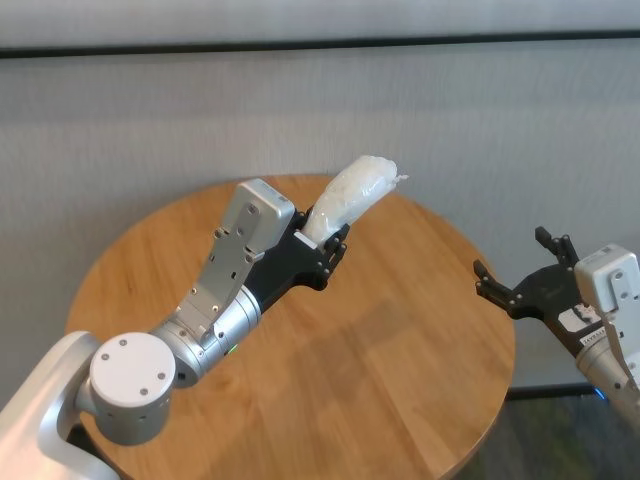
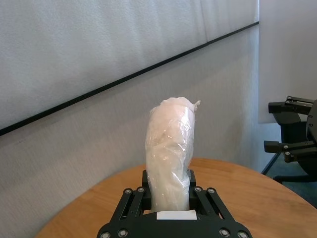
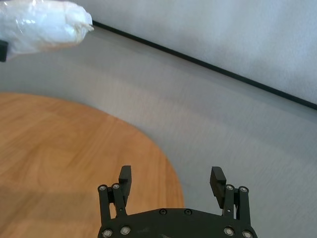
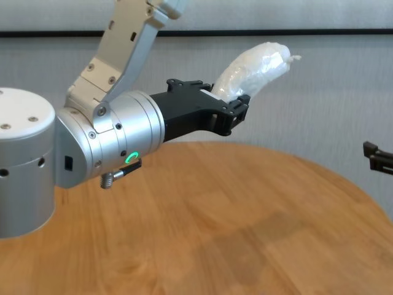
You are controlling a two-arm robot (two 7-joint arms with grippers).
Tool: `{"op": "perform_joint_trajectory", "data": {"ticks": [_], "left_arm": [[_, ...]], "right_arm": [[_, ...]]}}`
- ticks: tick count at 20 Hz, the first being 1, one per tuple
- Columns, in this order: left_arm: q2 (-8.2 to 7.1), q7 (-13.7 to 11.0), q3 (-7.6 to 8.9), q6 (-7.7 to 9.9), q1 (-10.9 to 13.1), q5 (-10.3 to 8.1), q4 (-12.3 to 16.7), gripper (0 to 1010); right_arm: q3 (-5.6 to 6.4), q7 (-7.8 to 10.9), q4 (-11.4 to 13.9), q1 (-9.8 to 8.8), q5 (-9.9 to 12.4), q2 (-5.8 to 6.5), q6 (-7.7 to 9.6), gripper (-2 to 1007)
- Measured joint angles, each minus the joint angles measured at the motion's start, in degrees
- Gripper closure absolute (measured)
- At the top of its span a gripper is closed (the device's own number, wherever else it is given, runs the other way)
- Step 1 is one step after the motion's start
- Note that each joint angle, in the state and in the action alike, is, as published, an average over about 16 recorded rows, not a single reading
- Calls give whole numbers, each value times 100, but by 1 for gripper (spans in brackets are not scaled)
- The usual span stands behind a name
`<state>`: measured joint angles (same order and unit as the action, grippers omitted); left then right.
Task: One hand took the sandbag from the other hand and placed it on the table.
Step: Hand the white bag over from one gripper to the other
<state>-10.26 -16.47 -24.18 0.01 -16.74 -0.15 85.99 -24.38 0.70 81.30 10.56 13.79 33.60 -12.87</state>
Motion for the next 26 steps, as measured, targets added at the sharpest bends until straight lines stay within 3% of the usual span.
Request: {"op": "perform_joint_trajectory", "data": {"ticks": [7, 13, 19, 26], "left_arm": [[0, 0, 0, -2, 0, -1, 0, 599], [0, 0, 0, -3, 0, -1, 0, 599], [0, 0, 0, -3, 0, -1, -1, 599], [0, 0, -1, -4, 0, -1, -1, 599]], "right_arm": [[149, 305, 85, -61, 164, -99, -505, 4], [271, 683, 133, -47, 559, -257, -777, 4], [351, 1114, 92, 54, 1103, -489, -803, 4], [415, 1812, -23, 199, 2044, -861, -552, 4]]}}
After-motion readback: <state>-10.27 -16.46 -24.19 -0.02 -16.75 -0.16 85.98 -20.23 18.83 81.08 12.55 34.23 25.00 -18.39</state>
